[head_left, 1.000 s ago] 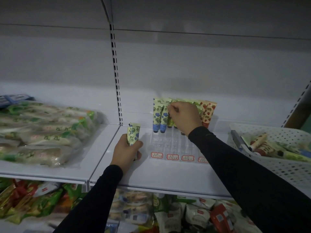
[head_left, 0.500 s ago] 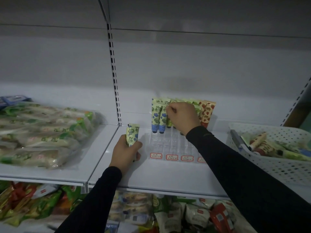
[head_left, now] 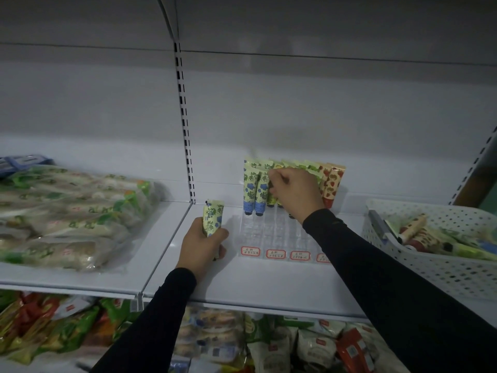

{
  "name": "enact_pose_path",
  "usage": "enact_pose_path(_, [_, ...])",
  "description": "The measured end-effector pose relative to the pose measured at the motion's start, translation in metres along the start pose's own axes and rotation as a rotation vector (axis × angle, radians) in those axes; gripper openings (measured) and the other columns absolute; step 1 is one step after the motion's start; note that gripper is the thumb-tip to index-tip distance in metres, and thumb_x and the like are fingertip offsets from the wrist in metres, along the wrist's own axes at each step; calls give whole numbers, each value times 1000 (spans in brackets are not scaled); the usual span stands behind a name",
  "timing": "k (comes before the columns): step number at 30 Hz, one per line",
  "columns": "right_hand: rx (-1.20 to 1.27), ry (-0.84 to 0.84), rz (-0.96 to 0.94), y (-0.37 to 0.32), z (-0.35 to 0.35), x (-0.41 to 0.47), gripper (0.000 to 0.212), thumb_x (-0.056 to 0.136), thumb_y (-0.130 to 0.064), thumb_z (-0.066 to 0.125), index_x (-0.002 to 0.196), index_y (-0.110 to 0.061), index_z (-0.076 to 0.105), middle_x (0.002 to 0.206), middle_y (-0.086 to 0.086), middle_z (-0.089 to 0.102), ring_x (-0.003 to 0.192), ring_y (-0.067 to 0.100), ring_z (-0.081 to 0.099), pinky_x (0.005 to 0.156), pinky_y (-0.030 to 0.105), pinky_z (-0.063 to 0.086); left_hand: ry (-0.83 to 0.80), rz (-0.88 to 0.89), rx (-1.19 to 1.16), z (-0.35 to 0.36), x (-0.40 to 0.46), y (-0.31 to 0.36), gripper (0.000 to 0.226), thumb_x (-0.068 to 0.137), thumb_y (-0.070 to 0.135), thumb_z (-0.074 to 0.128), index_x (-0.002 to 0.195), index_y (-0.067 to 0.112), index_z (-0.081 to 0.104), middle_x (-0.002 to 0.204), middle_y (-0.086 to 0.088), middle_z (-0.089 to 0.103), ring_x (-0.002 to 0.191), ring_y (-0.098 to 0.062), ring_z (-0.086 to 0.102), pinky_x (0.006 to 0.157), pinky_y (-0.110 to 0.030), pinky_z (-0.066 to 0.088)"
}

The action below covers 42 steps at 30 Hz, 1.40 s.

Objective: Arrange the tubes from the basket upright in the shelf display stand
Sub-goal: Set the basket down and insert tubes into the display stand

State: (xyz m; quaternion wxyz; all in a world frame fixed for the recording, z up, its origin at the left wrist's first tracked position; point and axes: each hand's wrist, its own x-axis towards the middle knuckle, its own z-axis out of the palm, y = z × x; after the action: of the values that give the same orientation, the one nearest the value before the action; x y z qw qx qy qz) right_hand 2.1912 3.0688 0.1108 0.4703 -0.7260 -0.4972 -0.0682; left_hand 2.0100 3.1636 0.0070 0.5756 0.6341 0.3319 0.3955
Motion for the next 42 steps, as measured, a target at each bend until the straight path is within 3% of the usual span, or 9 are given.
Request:
enact_pose_path(7, [-59,49,-19,-6,-11,-21,46,99,-38,50,71,-6,67,66,9,66,64,24,62,67,34,50,5,14,15,-3,-2,8,22,82,15,68,91,12,48,68,-12,53,49,-22,55,46,-30,43])
enact_pose_path(14, [317,-366,243,-20,-4,-49,38,92,-48,59,105,-14,72,91,-2,73,77,10,71,68,24,58,-211,34,46,15,-27,44,14,89,4,61,92,10,49,65,-11,55,44,-20,52,40,-21,38])
enact_pose_path(17, [375,-440,311,-23,0,-54,41,90,-47,64,98,-7,71,94,1,73,77,12,71,63,20,53,-333,22,56,21,-33,49,14,89,3,61,95,6,50,60,-3,56,47,-24,52,41,-22,38])
enact_pose_path(21, [615,-349,472,-20,-1,-56,39,87,-28,73,100,8,66,85,8,70,71,15,66,62,22,54,-380,-26,-24,19,-34,47,25,86,15,70,101,3,53,64,-2,57,50,-25,51,48,-30,44])
enact_pose_path(26, [766,-236,507,-16,-11,-52,16,88,-21,71,90,-5,70,84,8,71,68,15,66,66,22,58,-258,-62,-28,14,-30,41,28,93,29,66,99,4,54,69,-7,61,54,-26,55,55,-37,48])
enact_pose_path(29, [703,-100,432,-10,-19,-43,21,89,-22,69,99,-3,73,88,12,73,74,17,67,73,25,59,-94,-45,-14,9,-21,33,20,98,24,57,89,8,51,70,-11,57,51,-26,55,55,-38,49])
enact_pose_path(34, [467,60,278,-6,-25,-26,15,92,-29,66,86,-19,74,77,9,74,68,15,67,75,34,60,8,5,71,1,-8,18,19,98,27,55,88,12,50,71,-9,58,52,-25,58,58,-41,51])
enact_pose_path(38, [316,87,177,-9,-23,-18,20,94,-30,64,99,-15,75,74,-3,73,71,12,71,79,35,60,64,2,59,-2,-5,9,22,97,28,57,89,8,52,69,-9,59,50,-26,58,59,-42,52])
enact_pose_path(42, [278,65,124,-15,-16,-14,22,93,-29,64,93,-10,76,77,4,74,73,16,72,80,39,59,64,10,51,-4,-3,2,24,95,29,58,85,8,52,66,-7,60,51,-27,59,57,-41,53])
